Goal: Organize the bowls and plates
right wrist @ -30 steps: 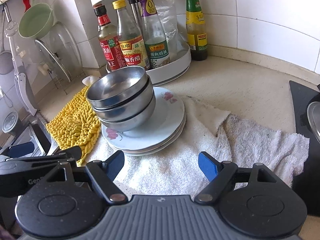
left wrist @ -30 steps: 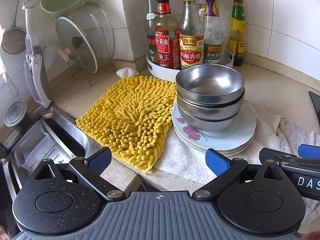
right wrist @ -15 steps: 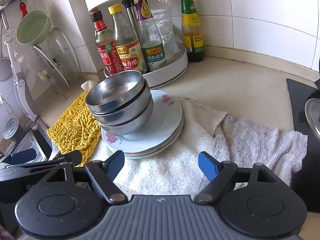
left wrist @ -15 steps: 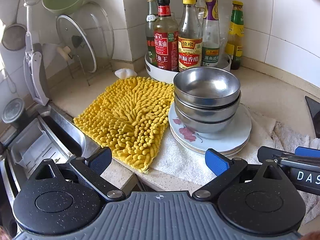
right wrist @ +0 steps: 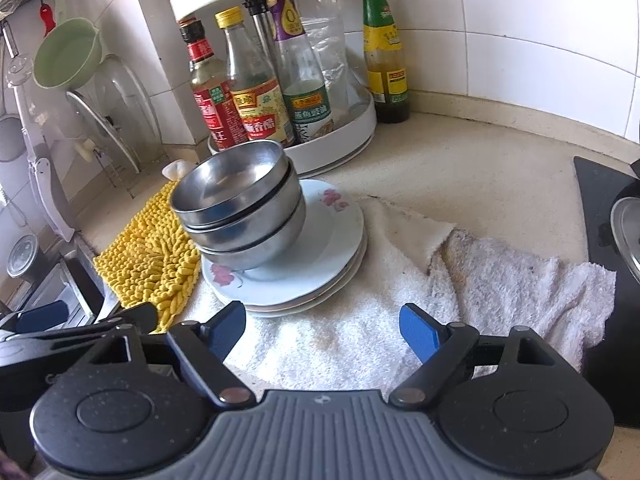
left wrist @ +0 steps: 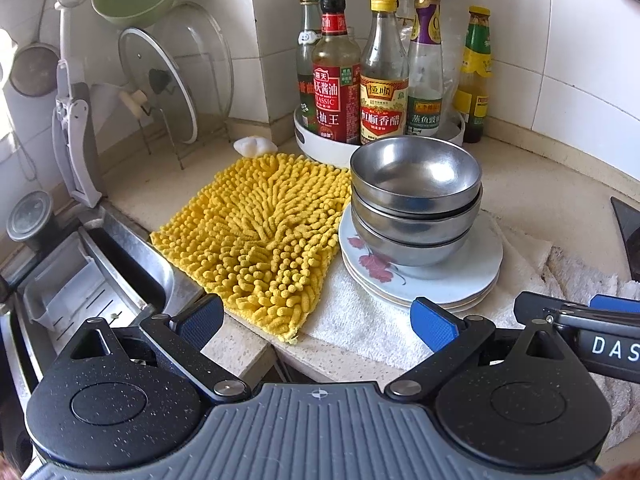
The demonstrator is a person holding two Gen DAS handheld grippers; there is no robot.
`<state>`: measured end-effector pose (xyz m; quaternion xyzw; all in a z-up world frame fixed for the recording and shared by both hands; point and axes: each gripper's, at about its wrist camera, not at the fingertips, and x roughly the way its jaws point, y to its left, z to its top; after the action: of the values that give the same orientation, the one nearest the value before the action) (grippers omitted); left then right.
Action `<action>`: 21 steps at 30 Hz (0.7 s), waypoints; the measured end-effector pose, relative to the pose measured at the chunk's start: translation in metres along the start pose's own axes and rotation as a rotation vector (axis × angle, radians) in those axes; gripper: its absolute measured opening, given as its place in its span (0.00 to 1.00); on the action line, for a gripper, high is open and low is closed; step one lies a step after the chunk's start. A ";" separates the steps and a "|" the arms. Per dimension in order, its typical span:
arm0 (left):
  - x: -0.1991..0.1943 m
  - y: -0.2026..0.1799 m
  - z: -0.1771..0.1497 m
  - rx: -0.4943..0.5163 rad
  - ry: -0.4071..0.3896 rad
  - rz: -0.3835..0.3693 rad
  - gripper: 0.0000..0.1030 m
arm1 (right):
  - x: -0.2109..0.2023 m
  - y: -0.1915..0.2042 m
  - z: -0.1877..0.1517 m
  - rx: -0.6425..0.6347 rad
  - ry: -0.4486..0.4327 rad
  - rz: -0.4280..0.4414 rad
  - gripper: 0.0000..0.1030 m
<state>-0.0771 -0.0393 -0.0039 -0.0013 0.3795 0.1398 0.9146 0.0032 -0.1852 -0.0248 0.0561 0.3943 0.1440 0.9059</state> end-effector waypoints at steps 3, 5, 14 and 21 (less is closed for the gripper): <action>0.000 -0.002 0.000 0.004 0.000 0.004 0.98 | 0.001 -0.002 -0.001 0.008 0.005 0.000 1.00; 0.000 -0.002 -0.001 0.001 0.004 -0.002 0.98 | 0.000 -0.003 -0.001 0.008 0.004 0.000 1.00; 0.000 -0.005 -0.001 -0.006 0.005 -0.014 0.98 | -0.003 -0.007 -0.001 0.025 0.003 0.003 1.00; -0.001 -0.008 -0.001 0.003 0.004 -0.010 0.98 | -0.003 -0.010 -0.001 0.029 0.008 0.004 1.00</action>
<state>-0.0760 -0.0474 -0.0050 -0.0019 0.3816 0.1344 0.9145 0.0023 -0.1952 -0.0255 0.0694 0.4001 0.1402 0.9030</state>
